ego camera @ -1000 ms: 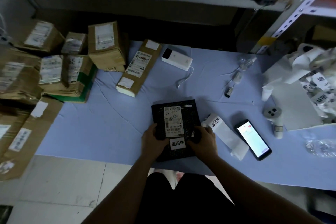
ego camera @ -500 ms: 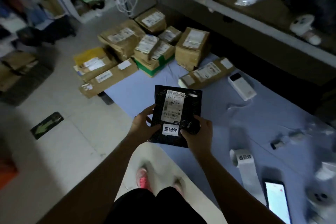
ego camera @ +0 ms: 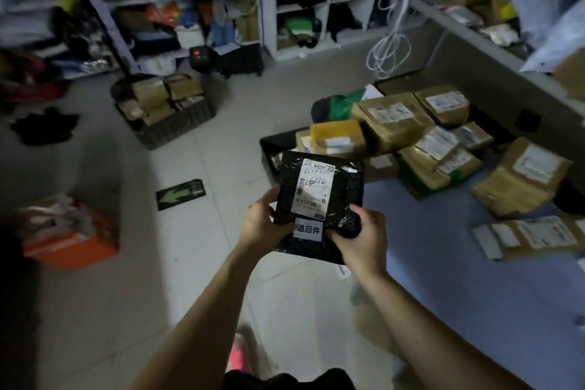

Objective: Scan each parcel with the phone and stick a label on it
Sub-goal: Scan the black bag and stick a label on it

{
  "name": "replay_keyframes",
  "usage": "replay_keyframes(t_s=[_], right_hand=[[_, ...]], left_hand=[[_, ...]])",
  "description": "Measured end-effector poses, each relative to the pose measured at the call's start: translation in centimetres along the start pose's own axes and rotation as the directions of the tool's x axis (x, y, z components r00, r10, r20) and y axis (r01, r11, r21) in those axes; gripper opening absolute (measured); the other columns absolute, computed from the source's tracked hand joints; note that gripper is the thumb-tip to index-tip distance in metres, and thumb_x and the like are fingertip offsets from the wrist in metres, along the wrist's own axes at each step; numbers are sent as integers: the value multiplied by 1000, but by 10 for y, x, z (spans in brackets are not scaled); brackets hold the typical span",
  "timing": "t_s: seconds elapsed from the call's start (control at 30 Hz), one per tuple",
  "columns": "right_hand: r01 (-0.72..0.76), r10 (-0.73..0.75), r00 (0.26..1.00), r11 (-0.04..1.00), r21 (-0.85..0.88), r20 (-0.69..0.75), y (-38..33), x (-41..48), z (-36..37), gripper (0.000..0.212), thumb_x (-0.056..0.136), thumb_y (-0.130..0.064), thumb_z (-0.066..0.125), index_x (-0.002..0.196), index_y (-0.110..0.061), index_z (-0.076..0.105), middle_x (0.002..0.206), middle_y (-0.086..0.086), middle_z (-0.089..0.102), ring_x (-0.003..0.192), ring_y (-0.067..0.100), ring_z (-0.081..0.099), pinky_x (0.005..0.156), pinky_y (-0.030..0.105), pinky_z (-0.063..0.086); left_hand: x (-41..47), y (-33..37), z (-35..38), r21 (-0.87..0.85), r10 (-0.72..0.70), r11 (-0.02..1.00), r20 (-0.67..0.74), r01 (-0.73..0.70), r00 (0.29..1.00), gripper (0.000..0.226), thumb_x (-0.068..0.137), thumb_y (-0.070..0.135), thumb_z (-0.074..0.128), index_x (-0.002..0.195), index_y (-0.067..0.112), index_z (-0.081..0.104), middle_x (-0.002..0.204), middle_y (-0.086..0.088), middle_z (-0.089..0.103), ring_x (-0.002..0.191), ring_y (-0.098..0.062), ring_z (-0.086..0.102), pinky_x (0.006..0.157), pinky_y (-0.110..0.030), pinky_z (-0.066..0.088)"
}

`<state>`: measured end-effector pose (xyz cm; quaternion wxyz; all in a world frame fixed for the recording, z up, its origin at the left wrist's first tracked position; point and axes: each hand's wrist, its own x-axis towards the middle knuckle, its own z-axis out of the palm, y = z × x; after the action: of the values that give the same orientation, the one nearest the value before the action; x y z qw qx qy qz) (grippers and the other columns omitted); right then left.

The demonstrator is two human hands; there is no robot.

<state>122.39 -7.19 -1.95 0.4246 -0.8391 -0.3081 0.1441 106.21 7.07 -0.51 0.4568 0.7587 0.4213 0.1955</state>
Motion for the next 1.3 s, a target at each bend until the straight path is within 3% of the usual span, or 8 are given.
replay_keyframes(t_s=[0.13, 0.33, 0.57, 0.73, 0.83, 0.97, 1.1, 1.3], right_hand=[[-1, 1, 1000, 1000, 0, 22, -64, 21, 87, 67, 64, -24, 94, 125, -21, 66, 114, -3, 51, 111, 22, 60, 94, 30, 49], [-79, 92, 987, 992, -99, 132, -117, 64, 186, 79, 68, -35, 92, 135, -12, 59, 126, 12, 58, 118, 30, 57, 90, 37, 49], [-208, 218, 962, 975, -74, 163, -120, 175, 289, 59, 67, -35, 87, 120, -19, 65, 107, 4, 58, 105, 20, 58, 79, 28, 45], [-377, 384, 904, 923, -74, 186, -114, 272, 339, 78, 66, -37, 90, 133, -14, 58, 120, 6, 56, 114, 21, 56, 88, 28, 41], [-426, 432, 891, 902, -68, 138, -112, 335, 355, 77, 65, -37, 90, 131, -14, 59, 125, 7, 55, 117, 24, 57, 90, 32, 45], [-513, 518, 854, 853, -99, 45, -104, 415, 364, 76, 65, -40, 88, 132, -18, 59, 127, 6, 55, 117, 24, 57, 91, 37, 49], [-620, 620, 784, 782, -63, -19, -76, 484, 381, 76, 63, -42, 91, 130, -17, 63, 125, 7, 58, 116, 25, 59, 92, 36, 50], [-760, 745, 647, 646, -63, -163, -6, 591, 419, 82, 65, -48, 90, 135, -18, 59, 131, 6, 57, 117, 28, 59, 88, 36, 49]], left_hand=[[45, -42, -92, 27, 0, 1000, 15, -1, 1000, 80, 73, 10, 80, 144, 29, 49, 120, 14, 66, 71, 6, 57, 62, -16, 52], [123, -95, -173, 69, -51, 996, 43, 48, 998, 75, 74, 7, 79, 143, 22, 53, 122, 6, 67, 65, 10, 57, 55, -6, 42], [269, -149, -198, 99, -105, 990, 82, 97, 991, 71, 76, 12, 79, 140, 29, 53, 109, 17, 64, 58, 4, 56, 51, -8, 40], [374, -159, -195, 194, -184, 970, 197, 146, 963, 80, 76, 8, 77, 145, 35, 46, 118, 20, 65, 73, -3, 62, 67, -20, 53], [442, -158, -186, 189, -126, 979, 242, 80, 962, 77, 74, 6, 80, 130, 47, 48, 100, 37, 60, 78, 8, 63, 62, -7, 49], [541, -157, -160, 129, -226, 973, 340, 192, 913, 59, 70, 12, 84, 119, 40, 68, 95, 19, 74, 80, -6, 70, 64, -31, 62], [641, -168, -120, 144, -171, 983, 459, 117, 872, 56, 67, 10, 88, 114, 33, 69, 97, 9, 76, 74, -1, 70, 68, -26, 61], [783, -210, -32, 122, 6, 986, 662, -115, 749, 66, 71, 18, 85, 132, 26, 62, 112, 11, 70, 90, 8, 62, 79, -11, 51]])
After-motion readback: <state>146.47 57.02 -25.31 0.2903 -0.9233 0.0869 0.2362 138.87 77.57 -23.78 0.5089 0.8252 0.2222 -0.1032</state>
